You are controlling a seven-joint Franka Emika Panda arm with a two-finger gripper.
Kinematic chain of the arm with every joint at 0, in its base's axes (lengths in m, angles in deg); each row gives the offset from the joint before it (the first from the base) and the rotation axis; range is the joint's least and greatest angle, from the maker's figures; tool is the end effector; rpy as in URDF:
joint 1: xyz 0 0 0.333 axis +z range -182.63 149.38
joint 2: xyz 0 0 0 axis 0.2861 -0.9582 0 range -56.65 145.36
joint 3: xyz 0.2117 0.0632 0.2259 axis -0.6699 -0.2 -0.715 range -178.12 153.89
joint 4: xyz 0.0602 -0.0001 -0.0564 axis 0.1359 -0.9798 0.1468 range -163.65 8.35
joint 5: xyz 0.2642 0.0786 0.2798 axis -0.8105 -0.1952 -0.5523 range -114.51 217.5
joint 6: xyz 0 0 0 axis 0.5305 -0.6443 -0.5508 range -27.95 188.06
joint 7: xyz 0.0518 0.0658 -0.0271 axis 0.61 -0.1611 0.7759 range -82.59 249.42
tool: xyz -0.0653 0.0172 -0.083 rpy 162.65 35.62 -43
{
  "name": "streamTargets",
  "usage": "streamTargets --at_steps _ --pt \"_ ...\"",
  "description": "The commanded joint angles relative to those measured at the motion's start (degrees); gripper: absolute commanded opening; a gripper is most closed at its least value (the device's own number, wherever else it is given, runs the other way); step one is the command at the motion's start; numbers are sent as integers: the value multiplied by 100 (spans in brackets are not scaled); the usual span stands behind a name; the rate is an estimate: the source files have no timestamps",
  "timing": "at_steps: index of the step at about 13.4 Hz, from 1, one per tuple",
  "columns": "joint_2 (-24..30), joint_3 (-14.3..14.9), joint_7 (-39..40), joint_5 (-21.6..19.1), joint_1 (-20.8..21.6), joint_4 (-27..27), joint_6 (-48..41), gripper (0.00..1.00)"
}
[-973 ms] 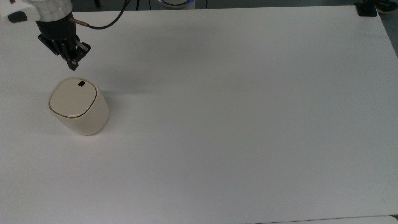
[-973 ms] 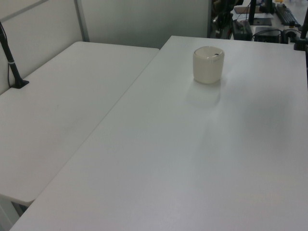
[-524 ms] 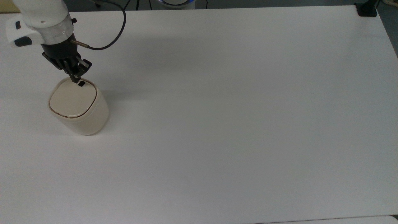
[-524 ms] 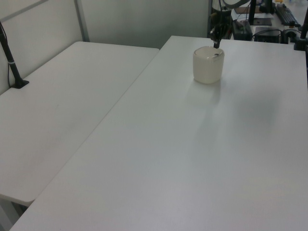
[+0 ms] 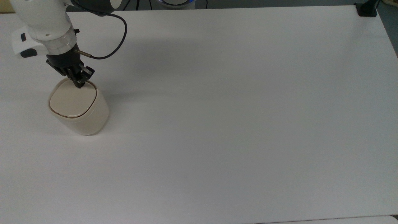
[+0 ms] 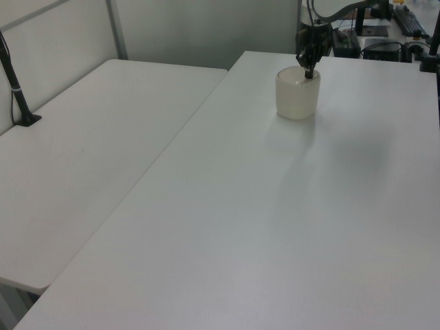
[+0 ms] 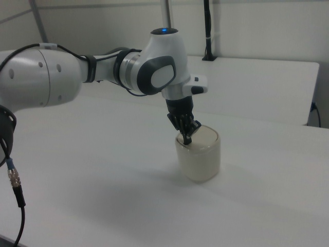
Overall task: Open the trash bin
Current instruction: 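Lift the gripper upward, flipping the lid open by its tab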
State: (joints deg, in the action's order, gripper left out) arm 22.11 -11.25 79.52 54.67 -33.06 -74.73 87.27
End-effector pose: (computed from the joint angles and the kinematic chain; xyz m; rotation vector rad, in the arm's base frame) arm 0.6510 -0.2049 0.4460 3.0261 -0.5321 0.1202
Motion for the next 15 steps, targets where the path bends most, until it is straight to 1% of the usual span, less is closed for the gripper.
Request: streamTargets --at_steps 1,3,4,5,8,10,12,15 --pt "-69 27 -85 60 26 -99 137 0" --pt "62 27 -85 52 61 -38 49 0" --pt "324 -7 -94 25 139 -3 -64 0" --pt "552 -34 -68 42 288 50 -387 0" --pt "984 -52 -41 25 684 112 -969 3" --pt "1178 -52 -33 60 1052 121 -1364 3" --pt "1336 -52 63 69 1299 112 -1751 3" --pt "1565 -52 152 52 1651 68 -2051 5"
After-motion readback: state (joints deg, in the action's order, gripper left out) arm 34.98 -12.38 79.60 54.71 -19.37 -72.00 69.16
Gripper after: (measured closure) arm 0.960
